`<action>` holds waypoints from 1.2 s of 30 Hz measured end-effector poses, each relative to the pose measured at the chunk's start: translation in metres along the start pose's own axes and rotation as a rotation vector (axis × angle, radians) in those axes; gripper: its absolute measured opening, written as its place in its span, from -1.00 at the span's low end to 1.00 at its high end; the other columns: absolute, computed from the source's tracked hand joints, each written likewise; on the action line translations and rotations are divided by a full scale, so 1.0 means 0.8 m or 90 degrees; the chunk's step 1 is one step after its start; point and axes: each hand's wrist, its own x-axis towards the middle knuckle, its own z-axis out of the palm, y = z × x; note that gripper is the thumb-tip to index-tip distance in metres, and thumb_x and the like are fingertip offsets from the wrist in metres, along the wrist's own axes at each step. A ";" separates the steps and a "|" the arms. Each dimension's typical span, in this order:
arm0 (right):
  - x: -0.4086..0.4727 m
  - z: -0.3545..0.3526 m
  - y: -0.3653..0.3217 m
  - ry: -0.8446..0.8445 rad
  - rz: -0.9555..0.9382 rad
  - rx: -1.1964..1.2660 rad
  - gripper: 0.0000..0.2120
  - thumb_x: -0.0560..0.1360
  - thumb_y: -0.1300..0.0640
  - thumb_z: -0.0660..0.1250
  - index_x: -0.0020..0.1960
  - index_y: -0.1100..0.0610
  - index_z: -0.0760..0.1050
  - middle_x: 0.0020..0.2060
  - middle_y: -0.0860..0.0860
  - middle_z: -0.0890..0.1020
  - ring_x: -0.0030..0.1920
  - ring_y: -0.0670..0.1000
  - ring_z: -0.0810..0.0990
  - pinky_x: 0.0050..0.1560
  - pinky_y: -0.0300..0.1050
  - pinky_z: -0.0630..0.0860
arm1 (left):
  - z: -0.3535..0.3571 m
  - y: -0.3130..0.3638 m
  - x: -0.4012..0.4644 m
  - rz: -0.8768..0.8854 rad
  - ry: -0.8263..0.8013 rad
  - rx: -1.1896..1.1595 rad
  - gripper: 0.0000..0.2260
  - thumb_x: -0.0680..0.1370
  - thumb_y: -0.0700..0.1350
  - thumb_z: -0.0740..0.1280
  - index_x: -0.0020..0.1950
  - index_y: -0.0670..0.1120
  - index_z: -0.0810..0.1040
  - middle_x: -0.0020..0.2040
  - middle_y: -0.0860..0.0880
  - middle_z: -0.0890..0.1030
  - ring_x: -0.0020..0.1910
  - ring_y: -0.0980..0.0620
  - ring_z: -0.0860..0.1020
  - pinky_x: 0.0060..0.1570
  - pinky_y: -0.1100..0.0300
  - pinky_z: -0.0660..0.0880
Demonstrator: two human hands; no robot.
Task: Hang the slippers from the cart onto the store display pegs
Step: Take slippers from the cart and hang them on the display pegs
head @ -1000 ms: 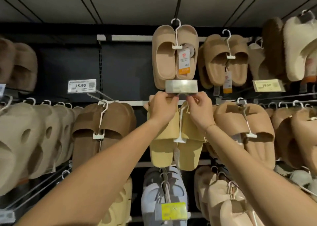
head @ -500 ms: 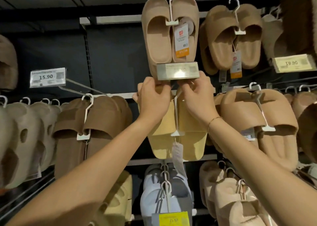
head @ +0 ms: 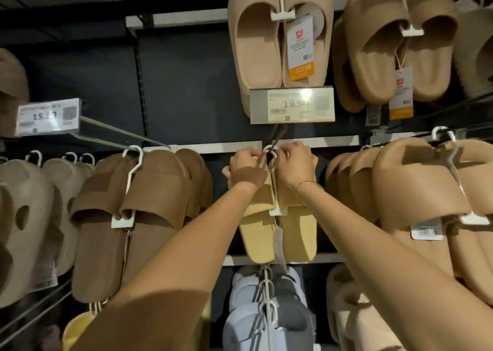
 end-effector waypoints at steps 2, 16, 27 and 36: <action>0.000 0.006 0.015 -0.052 -0.032 -0.032 -0.75 0.65 0.03 0.16 0.05 0.00 0.63 0.10 0.00 0.58 0.20 0.08 0.49 0.32 0.11 0.34 | 0.011 -0.011 0.007 0.022 -0.004 0.021 -0.91 0.57 -0.05 0.33 0.03 0.12 0.60 0.07 0.07 0.63 0.19 0.00 0.49 0.11 0.09 0.17; -0.179 -0.150 0.003 -0.146 -0.160 -0.028 -0.72 0.66 -0.05 0.12 0.17 0.09 0.50 0.11 -0.01 0.54 0.04 0.06 0.56 0.03 0.09 0.53 | -0.037 0.013 -0.201 0.229 -0.158 0.021 -0.76 0.55 -0.12 0.30 0.22 0.01 0.48 0.14 0.02 0.52 0.04 -0.03 0.56 0.09 -0.02 0.52; -0.560 -0.486 0.279 -0.778 0.441 -0.373 -0.67 0.39 -0.31 0.36 0.10 -0.24 0.59 -0.04 -0.25 0.65 -0.10 -0.13 0.57 -0.03 -0.11 0.50 | 0.017 0.128 -0.566 0.454 -0.842 0.260 -0.71 0.55 0.11 0.35 0.04 -0.10 0.64 0.03 -0.11 0.64 0.07 -0.12 0.59 0.06 0.04 0.53; -0.775 -0.715 0.180 -0.548 0.845 -0.348 -0.77 0.66 0.25 0.18 0.02 0.40 0.52 -0.06 0.19 0.58 -0.06 0.02 0.48 0.04 -0.04 0.53 | 0.126 0.197 -0.879 0.527 -1.151 0.179 -0.70 0.61 0.11 0.32 0.08 -0.12 0.61 -0.02 -0.06 0.60 0.02 -0.07 0.55 -0.06 0.13 0.44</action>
